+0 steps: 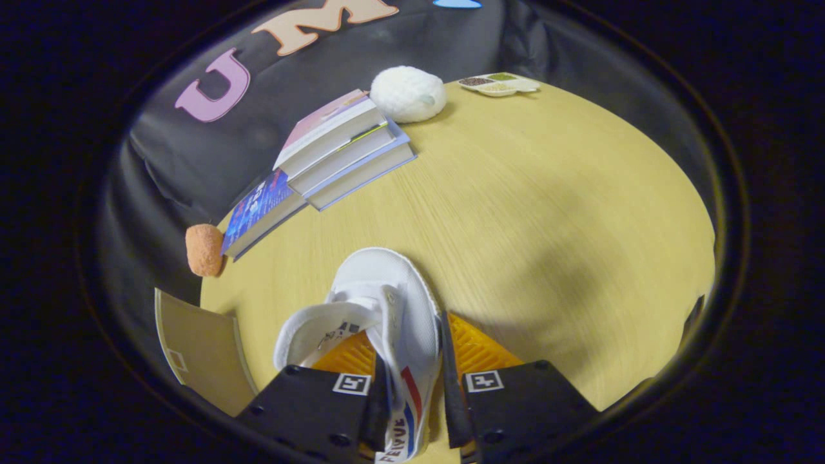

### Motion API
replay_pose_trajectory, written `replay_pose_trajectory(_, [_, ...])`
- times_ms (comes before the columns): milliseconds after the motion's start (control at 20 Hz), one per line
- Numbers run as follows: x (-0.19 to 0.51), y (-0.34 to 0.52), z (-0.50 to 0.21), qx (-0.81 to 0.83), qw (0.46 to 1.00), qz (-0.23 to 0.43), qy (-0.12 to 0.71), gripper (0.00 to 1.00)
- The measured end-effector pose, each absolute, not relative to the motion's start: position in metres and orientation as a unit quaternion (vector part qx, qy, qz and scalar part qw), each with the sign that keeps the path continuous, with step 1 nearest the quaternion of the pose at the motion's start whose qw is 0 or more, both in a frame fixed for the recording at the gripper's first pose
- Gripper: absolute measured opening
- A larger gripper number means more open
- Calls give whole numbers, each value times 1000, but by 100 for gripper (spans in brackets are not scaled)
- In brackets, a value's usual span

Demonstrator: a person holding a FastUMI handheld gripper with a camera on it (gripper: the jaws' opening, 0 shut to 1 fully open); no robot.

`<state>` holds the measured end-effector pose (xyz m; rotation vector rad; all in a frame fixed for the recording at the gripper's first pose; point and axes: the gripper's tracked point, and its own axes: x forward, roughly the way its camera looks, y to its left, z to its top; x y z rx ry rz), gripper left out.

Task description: Open the storage box then place both shoes into the box .Put the left shoe in first, then the right shoe, with the right side of both shoes facing outward in a uniform manner.

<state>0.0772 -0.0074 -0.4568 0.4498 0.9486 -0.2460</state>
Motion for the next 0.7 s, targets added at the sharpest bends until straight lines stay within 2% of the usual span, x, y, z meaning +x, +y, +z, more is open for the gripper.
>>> replay_pose_trajectory(50, [77, -3, -461, 236, 851, -111, 457, 26])
replay_pose_trajectory(400, [69, 54, -431, 330, 828, -61, 450, 26])
replay_pose_trajectory(700, [61, 140, -356, 372, 823, 14, 429, 26])
